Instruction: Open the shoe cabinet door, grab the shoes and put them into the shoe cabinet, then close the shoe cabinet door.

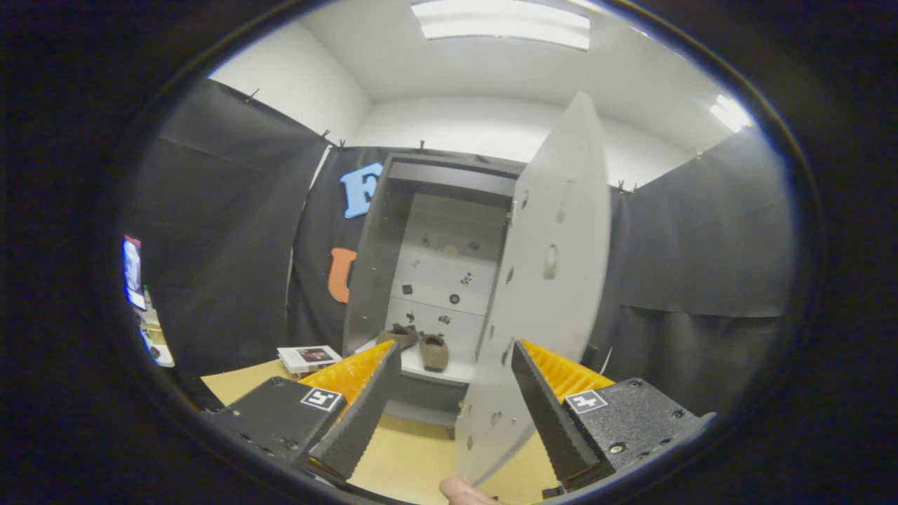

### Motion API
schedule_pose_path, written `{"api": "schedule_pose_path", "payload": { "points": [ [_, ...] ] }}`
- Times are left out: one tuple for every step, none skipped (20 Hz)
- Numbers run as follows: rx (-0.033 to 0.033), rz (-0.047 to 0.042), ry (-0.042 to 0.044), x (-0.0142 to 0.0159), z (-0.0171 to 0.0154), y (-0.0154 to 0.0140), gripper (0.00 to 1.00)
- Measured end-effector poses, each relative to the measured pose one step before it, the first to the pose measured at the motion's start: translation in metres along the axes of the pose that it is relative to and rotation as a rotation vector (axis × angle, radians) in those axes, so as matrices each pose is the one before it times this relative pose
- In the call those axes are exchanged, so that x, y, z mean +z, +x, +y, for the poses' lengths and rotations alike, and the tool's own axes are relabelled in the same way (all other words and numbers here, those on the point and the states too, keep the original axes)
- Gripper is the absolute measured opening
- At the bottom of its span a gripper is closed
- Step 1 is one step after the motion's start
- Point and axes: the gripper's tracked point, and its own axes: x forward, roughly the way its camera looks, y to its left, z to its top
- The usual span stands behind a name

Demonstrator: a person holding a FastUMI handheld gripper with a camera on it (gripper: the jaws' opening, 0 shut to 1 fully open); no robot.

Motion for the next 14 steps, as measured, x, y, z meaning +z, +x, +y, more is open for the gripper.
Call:
{"api": "schedule_pose_path", "payload": {
  "points": [
    [-0.03146, -0.00960, 0.00215, 0.00007, -0.01782, -0.01019, 1.00],
    [-0.02869, -0.01435, 0.00988, -0.00145, -0.01783, -0.00677, 1.00],
    [-0.03212, -0.01065, 0.01664, 0.00260, -0.01779, -0.00587, 1.00],
    [-0.02940, -0.00923, 0.00918, 0.00163, -0.01813, -0.00241, 1.00],
    [-0.02702, -0.00669, 0.01104, 0.00143, -0.01778, -0.00278, 1.00],
    [-0.02469, -0.00504, 0.00862, 0.00024, -0.01695, 0.00103, 1.00],
    [-0.02026, -0.00097, 0.00583, -0.00233, -0.01690, 0.00084, 1.00],
    [-0.02615, 0.00859, 0.01296, -0.00436, -0.01732, 0.00425, 1.00],
    [-0.01702, 0.01929, 0.01701, -0.00734, -0.01543, 0.00520, 1.00],
    [-0.01549, 0.02651, 0.02044, -0.01022, -0.01391, 0.00710, 1.00],
    [-0.01609, 0.02607, 0.01971, -0.00959, -0.01435, 0.00961, 1.00],
    [-0.00975, 0.01963, 0.00415, -0.00949, -0.01314, 0.01225, 1.00],
    [-0.00933, 0.03164, -0.00696, -0.01464, -0.00978, 0.01587, 1.00],
    [-0.01077, 0.03213, 0.00224, -0.01399, -0.01035, 0.01529, 1.00]
  ]
}}
